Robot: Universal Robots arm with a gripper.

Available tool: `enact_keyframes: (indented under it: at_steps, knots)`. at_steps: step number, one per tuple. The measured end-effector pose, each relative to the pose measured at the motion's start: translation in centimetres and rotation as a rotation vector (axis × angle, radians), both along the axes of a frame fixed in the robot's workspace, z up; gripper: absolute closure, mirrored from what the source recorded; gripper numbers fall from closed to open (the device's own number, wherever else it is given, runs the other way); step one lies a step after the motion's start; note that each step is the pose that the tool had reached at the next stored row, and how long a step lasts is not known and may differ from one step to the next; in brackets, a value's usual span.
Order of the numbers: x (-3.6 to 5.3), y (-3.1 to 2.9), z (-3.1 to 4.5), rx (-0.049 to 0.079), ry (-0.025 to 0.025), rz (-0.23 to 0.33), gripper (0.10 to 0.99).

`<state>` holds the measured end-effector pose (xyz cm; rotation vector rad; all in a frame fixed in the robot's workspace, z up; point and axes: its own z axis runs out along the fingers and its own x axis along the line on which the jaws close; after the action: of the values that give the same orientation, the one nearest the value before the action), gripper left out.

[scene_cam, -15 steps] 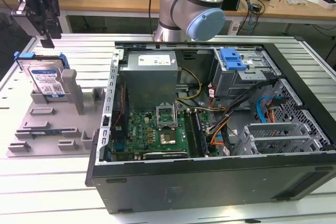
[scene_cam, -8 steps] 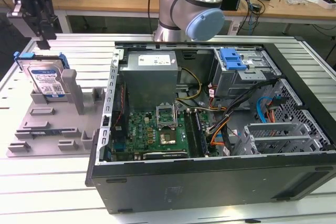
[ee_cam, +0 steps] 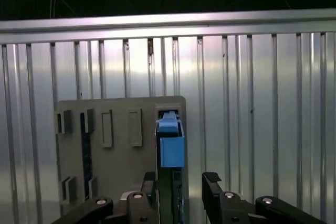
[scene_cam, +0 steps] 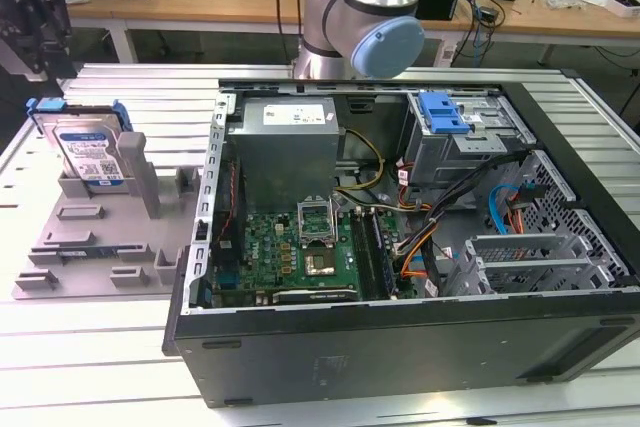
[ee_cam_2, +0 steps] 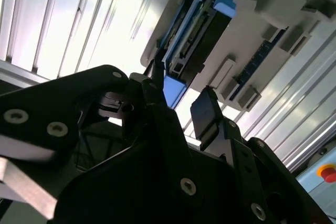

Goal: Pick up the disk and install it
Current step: 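Pick up the disk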

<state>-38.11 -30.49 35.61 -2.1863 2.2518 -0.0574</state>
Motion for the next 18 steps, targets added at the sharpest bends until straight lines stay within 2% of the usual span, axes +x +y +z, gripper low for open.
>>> enact_keyframes:
  at_steps: [6,9,18]
  knots:
    - [-0.61,-0.09,-0.67,0.001,0.0013,0.012,0.604]
    - [-0.67,-0.09,-1.01,0.001,0.0057,0.013,0.604]
    - [-0.67,-0.19,-1.41,0.001,0.0056,0.013,0.604]
